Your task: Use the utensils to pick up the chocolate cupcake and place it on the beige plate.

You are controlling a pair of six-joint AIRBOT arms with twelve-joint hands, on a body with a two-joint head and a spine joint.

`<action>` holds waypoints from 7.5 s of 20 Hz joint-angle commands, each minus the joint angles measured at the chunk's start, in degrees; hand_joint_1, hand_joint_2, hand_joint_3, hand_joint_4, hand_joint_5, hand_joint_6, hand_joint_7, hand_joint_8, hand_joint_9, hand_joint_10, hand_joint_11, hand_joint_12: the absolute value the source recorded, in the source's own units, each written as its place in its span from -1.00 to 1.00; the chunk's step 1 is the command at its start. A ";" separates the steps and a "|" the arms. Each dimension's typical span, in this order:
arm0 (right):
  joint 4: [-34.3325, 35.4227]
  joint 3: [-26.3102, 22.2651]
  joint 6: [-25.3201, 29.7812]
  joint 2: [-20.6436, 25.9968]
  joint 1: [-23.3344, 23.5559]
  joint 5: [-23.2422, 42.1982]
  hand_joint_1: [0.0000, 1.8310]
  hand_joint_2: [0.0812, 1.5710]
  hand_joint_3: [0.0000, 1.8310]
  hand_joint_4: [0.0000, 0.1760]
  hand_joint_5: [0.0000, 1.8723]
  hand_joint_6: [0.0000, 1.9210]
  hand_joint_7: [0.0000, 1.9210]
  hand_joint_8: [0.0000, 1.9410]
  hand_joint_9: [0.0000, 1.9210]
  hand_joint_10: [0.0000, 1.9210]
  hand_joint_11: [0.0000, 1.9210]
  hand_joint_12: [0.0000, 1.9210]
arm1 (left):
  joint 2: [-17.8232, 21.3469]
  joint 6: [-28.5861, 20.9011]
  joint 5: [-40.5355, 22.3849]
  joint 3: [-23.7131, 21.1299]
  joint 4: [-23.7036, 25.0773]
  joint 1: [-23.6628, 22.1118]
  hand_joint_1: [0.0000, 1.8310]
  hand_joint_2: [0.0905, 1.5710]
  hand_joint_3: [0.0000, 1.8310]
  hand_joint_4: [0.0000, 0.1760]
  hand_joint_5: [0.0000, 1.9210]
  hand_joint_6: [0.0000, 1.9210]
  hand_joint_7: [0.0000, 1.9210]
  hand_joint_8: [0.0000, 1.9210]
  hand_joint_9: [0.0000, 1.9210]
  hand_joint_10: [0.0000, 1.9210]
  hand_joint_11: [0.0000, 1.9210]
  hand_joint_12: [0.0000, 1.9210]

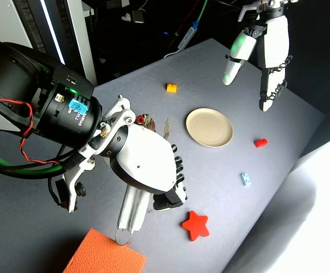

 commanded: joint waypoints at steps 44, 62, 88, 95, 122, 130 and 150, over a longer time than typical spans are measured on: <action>-0.07 -9.14 -20.83 2.74 -8.39 17.14 0.16 0.34 -1.00 -1.00 -0.35 0.10 -0.44 0.31 -0.49 0.54 -0.47 0.73 | 0.26 -0.99 -2.11 0.36 1.94 -0.01 -0.60 0.40 -1.00 -1.00 -0.92 -1.00 -0.90 -1.00 -0.86 -1.00 -1.00 -0.60; -0.04 -5.62 -27.36 -2.42 -6.31 16.41 0.15 0.31 -1.00 -1.00 -0.35 0.12 -0.42 0.33 -0.51 0.58 -0.51 0.77 | 0.25 -1.13 -2.00 0.45 1.91 0.02 -0.60 0.41 -1.00 -1.00 -0.93 -1.00 -0.91 -1.00 -0.85 -1.00 -1.00 -0.60; -0.06 -2.57 -28.51 -10.19 -7.51 10.74 0.12 0.31 -1.00 -1.00 -0.44 0.06 -0.50 0.38 -0.58 0.62 -0.56 0.78 | 0.20 -1.23 -1.55 0.67 1.40 0.08 -0.63 0.42 -1.00 -1.00 -0.93 -1.00 -0.91 -1.00 -0.85 -1.00 -1.00 -0.57; -0.07 -1.64 -29.78 -11.49 -8.59 9.62 0.12 0.29 -1.00 -1.00 -0.45 0.04 -0.54 0.38 -0.61 0.58 -0.59 0.78 | 0.17 -1.24 -1.55 0.77 1.32 0.08 -0.60 0.42 -1.00 -1.00 -0.91 -1.00 -0.90 -1.00 -0.85 -1.00 -1.00 -0.62; -0.05 0.37 -37.63 -12.46 -9.13 10.19 0.15 0.27 -1.00 -1.00 -0.44 0.05 -0.51 0.35 -0.60 0.59 -0.58 0.80 | 0.16 -1.25 -1.28 0.80 1.25 0.15 -0.61 0.41 -1.00 -1.00 -0.93 -0.99 -0.91 -1.00 -0.86 -1.00 -1.00 -0.75; -0.05 0.35 -37.63 -12.39 -8.55 10.17 0.09 0.32 -1.00 -1.00 -0.45 -0.01 -0.50 0.30 -0.59 0.56 -0.60 0.76 | 0.16 -1.25 -1.15 0.80 1.25 0.20 -0.60 0.41 -1.00 -1.00 -0.92 -1.00 -0.92 -1.00 -0.87 -1.00 -1.00 -0.77; -0.04 0.10 -38.37 -12.15 -8.12 10.28 0.13 0.30 -1.00 -1.00 -0.40 0.02 -0.46 0.31 -0.54 0.55 -0.56 0.74 | 0.16 -1.25 -1.04 0.81 1.25 0.28 -0.61 0.42 -1.00 -1.00 -0.91 -1.00 -0.90 -1.00 -0.87 -1.00 -1.00 -0.73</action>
